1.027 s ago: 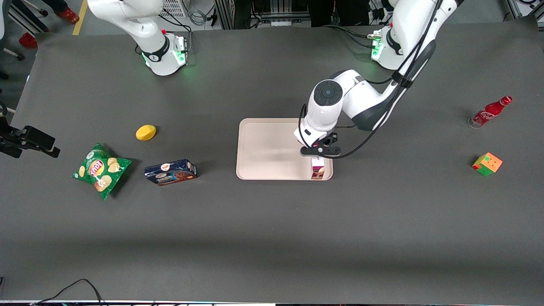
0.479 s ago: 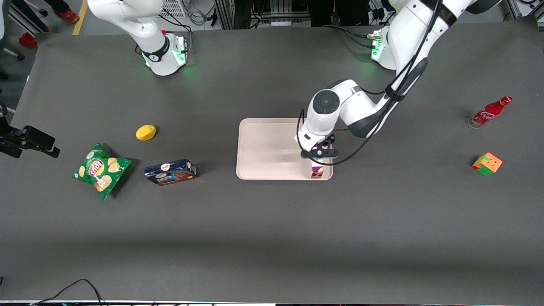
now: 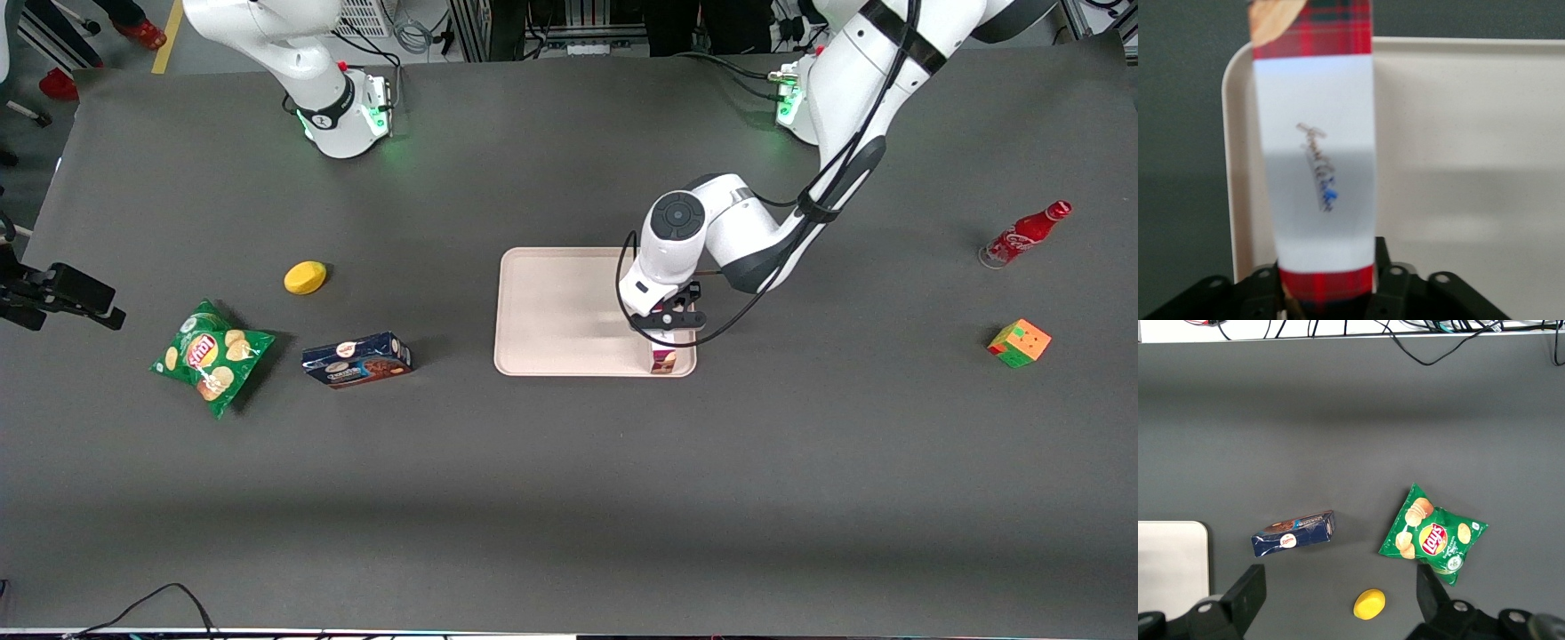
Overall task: Place red cookie box on tray
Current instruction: 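Lower the cookie box onto the tray and open the left gripper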
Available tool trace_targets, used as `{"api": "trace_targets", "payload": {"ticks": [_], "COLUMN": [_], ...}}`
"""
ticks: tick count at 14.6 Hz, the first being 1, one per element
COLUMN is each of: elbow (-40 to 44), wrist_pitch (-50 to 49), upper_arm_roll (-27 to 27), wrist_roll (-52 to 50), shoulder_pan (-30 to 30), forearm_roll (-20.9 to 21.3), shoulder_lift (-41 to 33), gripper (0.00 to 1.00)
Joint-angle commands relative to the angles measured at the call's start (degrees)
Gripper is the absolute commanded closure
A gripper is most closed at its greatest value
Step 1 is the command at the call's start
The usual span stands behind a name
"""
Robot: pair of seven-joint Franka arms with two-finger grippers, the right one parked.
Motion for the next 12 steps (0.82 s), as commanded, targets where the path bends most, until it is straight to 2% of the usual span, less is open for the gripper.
{"api": "trace_targets", "payload": {"ticks": [1,6,9,11,12], "elbow": [-1.0,-0.9,0.1,2.1,4.5], "wrist_pitch": [0.6,0.5,-2.2,-7.8,-12.1], "upper_arm_roll": [-0.2,-0.1,-0.2,-0.6,-0.8], "wrist_roll": [-1.9,-1.9,-0.1,3.1,7.5], "shoulder_pan": [0.3,0.5,1.4,1.6,1.7], "forearm_roll": [1.2,1.2,1.1,-0.3,-2.5], "shoulder_lift": [-0.8,-1.0,-4.5,-8.0,-9.5], "gripper": [0.0,0.0,0.0,0.0,0.0]}}
